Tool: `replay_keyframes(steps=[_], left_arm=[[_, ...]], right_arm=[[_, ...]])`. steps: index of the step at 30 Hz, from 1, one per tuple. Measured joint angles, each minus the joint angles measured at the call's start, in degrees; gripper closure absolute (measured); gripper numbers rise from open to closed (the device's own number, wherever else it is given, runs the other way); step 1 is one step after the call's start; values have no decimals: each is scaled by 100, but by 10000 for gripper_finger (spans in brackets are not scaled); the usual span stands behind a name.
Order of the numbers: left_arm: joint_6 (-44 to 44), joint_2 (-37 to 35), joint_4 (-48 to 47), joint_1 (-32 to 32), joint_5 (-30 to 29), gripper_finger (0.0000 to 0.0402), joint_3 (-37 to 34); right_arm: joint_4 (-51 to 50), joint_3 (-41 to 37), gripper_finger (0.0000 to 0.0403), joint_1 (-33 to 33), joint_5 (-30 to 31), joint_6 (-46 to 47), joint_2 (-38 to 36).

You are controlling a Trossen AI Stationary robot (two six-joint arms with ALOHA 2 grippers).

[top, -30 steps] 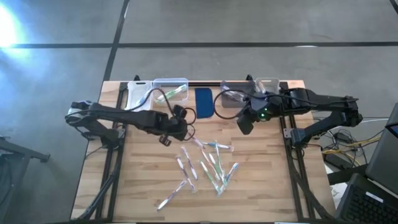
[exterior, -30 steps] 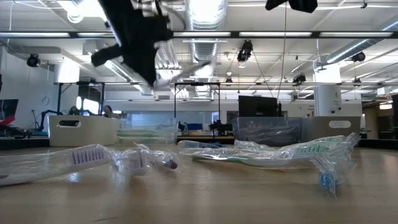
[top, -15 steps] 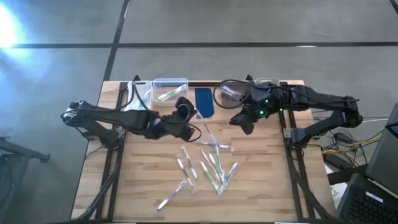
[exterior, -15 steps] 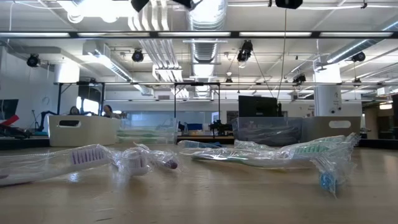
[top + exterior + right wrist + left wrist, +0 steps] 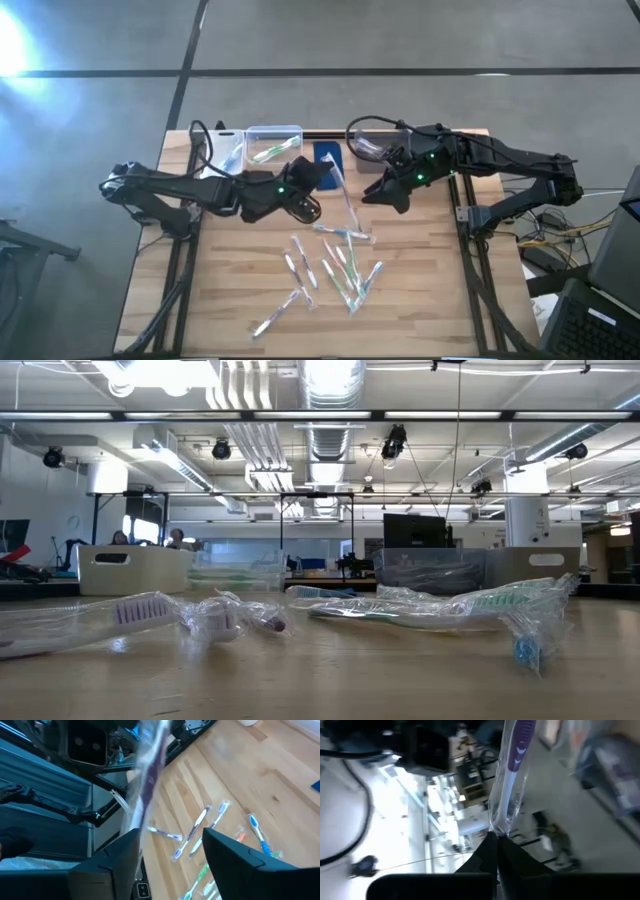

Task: Pick & Place Toothbrushes
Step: Put the purple toothbrush into the black bin

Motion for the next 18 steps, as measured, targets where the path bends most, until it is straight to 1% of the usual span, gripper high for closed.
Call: replay_keyframes(steps=[4, 8, 15, 18], left_arm=[[544, 14, 351, 57, 49, 401, 0], [764, 76, 474, 166, 97, 401, 0], [1127, 288, 1196, 263, 134, 401, -2], [1128, 295, 1211, 268, 183, 401, 29]], right_arm=[[99, 0, 175, -1, -43, 1, 0], [395, 0, 162, 0, -294, -2, 2], [396, -10, 150, -2, -302, -2, 4], [395, -55, 147, 0, -252, -3, 4]])
